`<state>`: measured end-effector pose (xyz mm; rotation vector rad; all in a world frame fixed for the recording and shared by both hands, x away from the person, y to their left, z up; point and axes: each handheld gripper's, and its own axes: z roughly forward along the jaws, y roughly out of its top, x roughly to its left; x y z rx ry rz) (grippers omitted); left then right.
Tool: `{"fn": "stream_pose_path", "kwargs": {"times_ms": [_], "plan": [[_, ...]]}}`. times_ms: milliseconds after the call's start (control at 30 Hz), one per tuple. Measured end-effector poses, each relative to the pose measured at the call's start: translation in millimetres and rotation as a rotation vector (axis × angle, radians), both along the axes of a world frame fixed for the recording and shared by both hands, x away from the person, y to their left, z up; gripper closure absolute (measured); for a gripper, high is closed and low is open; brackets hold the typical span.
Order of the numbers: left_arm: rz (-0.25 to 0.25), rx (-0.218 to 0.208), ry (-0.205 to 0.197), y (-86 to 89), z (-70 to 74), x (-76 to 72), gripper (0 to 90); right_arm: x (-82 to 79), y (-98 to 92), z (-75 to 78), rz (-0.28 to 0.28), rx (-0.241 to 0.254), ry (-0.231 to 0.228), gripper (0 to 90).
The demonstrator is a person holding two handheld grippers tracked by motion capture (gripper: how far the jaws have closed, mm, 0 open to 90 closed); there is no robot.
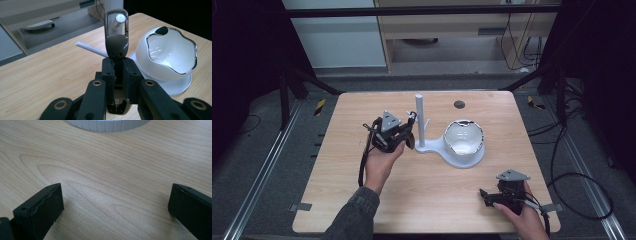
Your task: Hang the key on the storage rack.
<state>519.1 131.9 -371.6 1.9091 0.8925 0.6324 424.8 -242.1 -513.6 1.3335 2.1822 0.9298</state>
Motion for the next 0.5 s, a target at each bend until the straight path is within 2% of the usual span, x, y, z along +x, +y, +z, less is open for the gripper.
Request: {"fn": "stream_pose_path", "kwargs": {"times_ms": [500], "plan": [[0.002,0.003,0.007,-6.8,-6.9,4.7,80.2,0.2,0.2,0.0,-0.001,0.001,-0.001,0.4]]}}
